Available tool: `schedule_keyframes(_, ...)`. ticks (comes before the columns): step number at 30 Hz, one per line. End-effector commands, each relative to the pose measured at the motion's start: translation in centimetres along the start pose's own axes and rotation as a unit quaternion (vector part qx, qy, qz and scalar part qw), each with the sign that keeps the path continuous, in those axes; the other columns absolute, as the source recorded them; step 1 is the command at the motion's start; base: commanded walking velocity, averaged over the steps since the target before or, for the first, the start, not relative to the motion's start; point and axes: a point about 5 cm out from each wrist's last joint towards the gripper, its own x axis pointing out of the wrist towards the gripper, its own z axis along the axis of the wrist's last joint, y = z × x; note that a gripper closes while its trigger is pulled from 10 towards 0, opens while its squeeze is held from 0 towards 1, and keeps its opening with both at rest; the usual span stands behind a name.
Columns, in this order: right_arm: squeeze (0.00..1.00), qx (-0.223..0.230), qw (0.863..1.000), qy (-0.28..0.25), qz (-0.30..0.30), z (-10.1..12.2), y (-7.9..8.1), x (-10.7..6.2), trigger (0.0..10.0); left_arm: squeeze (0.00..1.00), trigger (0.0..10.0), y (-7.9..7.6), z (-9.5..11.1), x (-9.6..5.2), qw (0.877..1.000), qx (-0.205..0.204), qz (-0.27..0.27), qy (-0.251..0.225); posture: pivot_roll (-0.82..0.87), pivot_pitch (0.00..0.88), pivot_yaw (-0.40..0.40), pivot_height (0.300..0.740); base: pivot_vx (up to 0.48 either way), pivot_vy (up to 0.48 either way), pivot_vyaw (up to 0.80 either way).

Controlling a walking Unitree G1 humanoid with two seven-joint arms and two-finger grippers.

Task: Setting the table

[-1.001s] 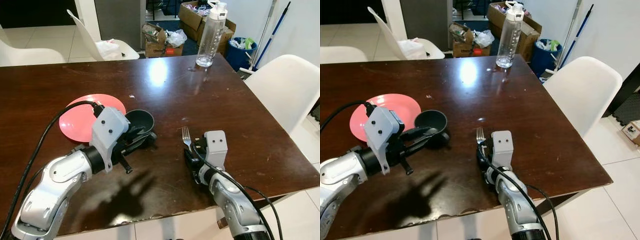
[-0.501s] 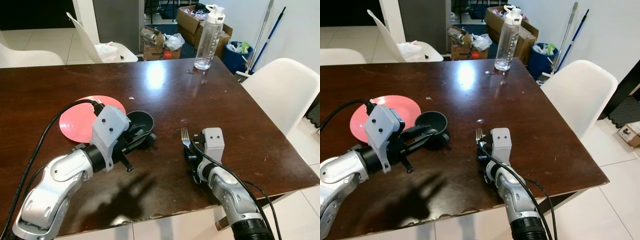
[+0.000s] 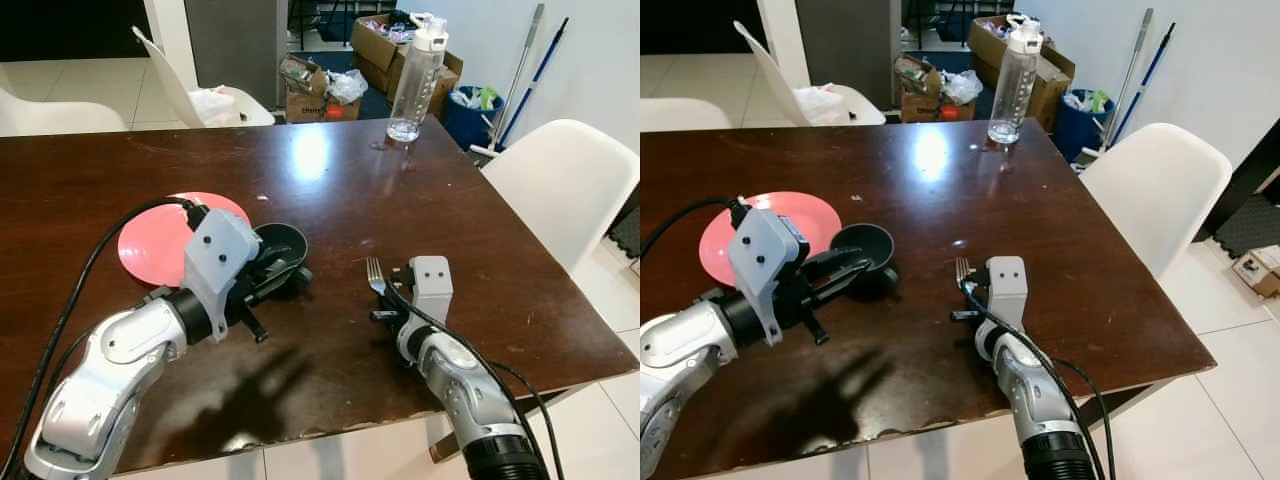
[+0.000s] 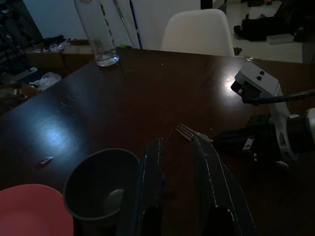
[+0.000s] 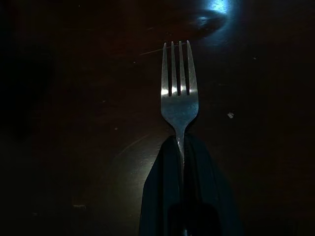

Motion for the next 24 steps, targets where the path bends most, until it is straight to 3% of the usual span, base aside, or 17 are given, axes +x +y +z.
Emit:
schedule_keyframes(1,0.00,-0.011,0.999,0.007,-0.036,-1.4,-1.0,-0.6,0.0,0.00,10.0,-0.2,-0.2,0.2,1.000,-0.005,0.002,0.005,0.02,0.079,0.026,0.740,0.000,0.000,0.00)
schedule_keyframes(2,0.00,-0.011,0.999,0.007,-0.036,-1.4,-1.0,-0.6,0.0,0.00,10.0,-0.2,-0.2,0.2,1.000,-0.005,0.002,0.005,0.02,0.079,0.026,0.740,0.000,0.000,0.00)
schedule_keyframes(4,0.00,-0.033,0.995,-0.091,-0.022,1.8,-0.2,-1.1,0.0,0.00,10.0,-0.2,-0.4,0.3,1.000,-0.009,0.009,0.006,0.02,0.081,0.030,0.740,0.000,0.000,0.00)
schedule_keyframes(5,0.00,-0.033,0.995,-0.091,-0.022,1.8,-0.2,-1.1,0.0,0.00,10.0,-0.2,-0.4,0.3,1.000,-0.009,0.009,0.006,0.02,0.081,0.030,0.740,0.000,0.000,0.00)
schedule_keyframes(6,0.00,-0.023,0.988,-0.154,-0.007,4.2,0.6,-1.7,3.3,0.00,10.0,-0.2,-0.5,0.5,1.000,-0.014,0.021,0.007,0.01,0.081,0.033,0.740,0.000,0.000,0.00)
schedule_keyframes(7,0.00,-0.008,0.973,-0.232,0.011,7.4,1.6,-2.9,10.0,0.00,10.0,0.0,-0.9,0.8,0.999,-0.025,0.042,0.009,0.01,0.080,0.035,0.740,0.000,0.000,0.00)
schedule_keyframes(13,0.00,-0.013,0.949,-0.314,0.017,11.6,3.5,-5.0,10.0,0.00,10.0,0.4,-1.3,1.8,0.995,-0.042,0.090,0.008,0.00,0.078,0.037,0.740,0.000,0.000,0.00)
schedule_keyframes(16,0.00,-0.009,0.944,-0.328,0.026,12.2,4.2,-5.5,10.0,0.00,10.0,0.7,-1.3,2.0,0.993,-0.045,0.111,0.009,0.00,0.075,0.039,0.740,0.000,0.000,0.00)
schedule_keyframes(18,0.00,-0.009,0.943,-0.332,0.026,12.2,4.3,-5.6,10.0,0.00,10.0,0.8,-1.3,2.0,0.992,-0.045,0.117,0.009,0.00,0.075,0.039,0.740,0.000,0.000,0.00)
schedule_keyframes(24,0.00,-0.004,0.949,-0.315,0.023,10.8,4.3,-5.2,10.0,0.00,10.0,2.3,-2.6,1.1,0.977,-0.074,0.198,0.031,0.00,0.066,0.037,0.740,0.000,0.000,0.00)
